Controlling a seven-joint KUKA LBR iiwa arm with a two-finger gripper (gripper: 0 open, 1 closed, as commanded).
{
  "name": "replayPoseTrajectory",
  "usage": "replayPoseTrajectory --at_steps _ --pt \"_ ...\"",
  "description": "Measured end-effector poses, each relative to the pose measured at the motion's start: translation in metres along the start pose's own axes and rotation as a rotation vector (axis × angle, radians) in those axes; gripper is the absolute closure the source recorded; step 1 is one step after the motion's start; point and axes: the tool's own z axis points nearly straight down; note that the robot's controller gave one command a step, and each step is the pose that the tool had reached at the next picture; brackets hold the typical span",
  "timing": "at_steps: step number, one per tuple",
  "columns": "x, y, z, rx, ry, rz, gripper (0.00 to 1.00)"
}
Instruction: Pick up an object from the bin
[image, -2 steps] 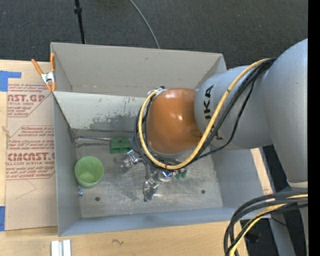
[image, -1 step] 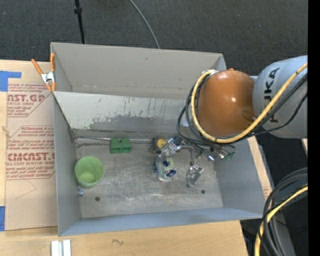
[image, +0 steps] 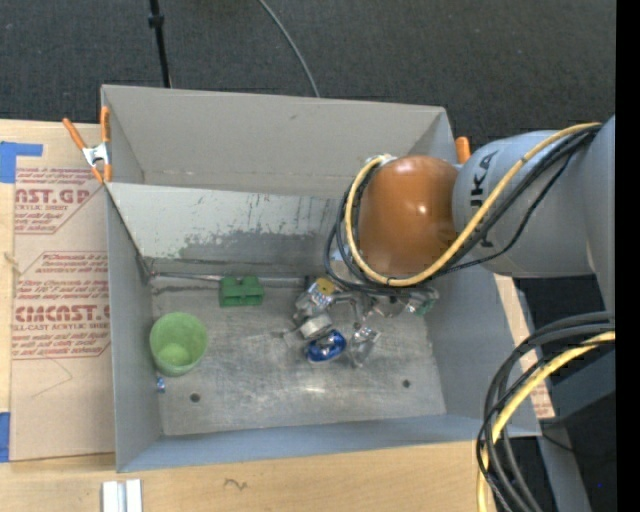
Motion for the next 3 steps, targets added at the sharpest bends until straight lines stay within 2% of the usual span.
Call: replayPoseTrajectory --at_steps 1,2,3 --pt "0.003 -0.033 -0.058 0.006 0.0 -0.086 0.0" --pt "-0.02 0.011 -0.026 -0.003 0.003 -0.314 0.0" --pt "-0.025 0.004 0.002 0.0 0.001 -0.513 0.0"
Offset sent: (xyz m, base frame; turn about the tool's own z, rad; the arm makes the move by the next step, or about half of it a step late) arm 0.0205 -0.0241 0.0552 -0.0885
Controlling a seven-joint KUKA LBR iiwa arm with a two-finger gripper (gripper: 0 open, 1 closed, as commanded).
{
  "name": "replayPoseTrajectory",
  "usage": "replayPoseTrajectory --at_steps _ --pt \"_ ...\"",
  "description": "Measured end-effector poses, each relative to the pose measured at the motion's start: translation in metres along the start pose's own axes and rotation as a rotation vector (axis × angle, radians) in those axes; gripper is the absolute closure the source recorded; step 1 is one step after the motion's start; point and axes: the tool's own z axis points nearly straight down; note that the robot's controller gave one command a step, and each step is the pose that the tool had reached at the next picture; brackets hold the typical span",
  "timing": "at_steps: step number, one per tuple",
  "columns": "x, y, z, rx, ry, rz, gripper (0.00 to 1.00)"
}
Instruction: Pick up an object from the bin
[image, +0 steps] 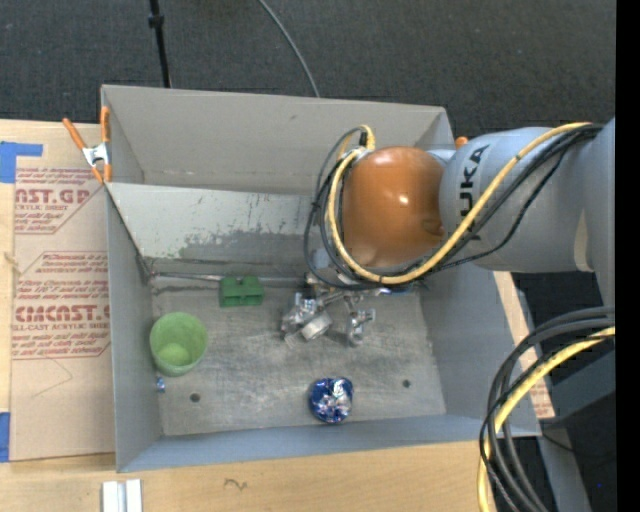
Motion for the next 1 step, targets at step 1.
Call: replayPoseTrajectory --at_steps 1 --pt "-0.0018 -0.0006 -0.0024 0.001 -0.004 0.001 1.0"
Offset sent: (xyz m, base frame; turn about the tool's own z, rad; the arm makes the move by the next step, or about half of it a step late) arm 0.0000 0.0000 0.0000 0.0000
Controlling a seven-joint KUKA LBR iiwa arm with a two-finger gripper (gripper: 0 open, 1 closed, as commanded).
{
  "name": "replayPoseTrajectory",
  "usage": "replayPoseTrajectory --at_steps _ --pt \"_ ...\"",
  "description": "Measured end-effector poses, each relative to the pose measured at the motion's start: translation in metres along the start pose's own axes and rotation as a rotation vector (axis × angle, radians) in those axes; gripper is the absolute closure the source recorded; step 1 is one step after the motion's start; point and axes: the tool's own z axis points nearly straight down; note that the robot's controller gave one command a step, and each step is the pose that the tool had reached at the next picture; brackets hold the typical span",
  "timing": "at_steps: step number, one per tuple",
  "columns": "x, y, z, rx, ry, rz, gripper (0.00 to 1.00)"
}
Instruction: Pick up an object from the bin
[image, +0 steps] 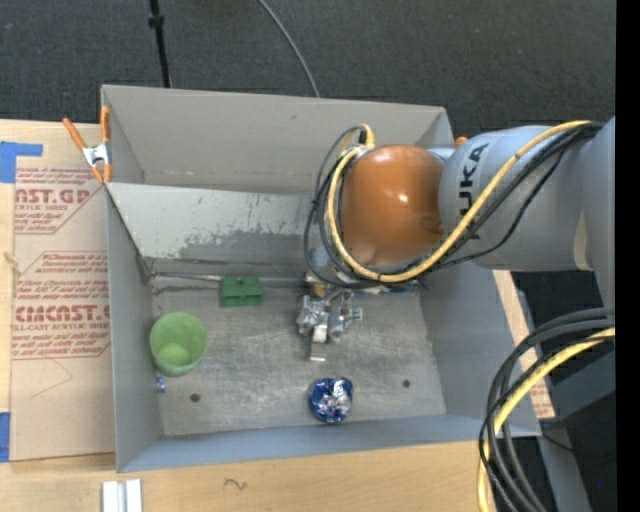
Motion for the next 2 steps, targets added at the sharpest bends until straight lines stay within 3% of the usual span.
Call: replayPoseTrajectory --at_steps 1,2 --pt "-0.006 0.008 0.001 0.026 0.001 -0.213 1.0" --pt "-0.011 0.03 -0.192 0.004 0.003 -0.295 1.0"
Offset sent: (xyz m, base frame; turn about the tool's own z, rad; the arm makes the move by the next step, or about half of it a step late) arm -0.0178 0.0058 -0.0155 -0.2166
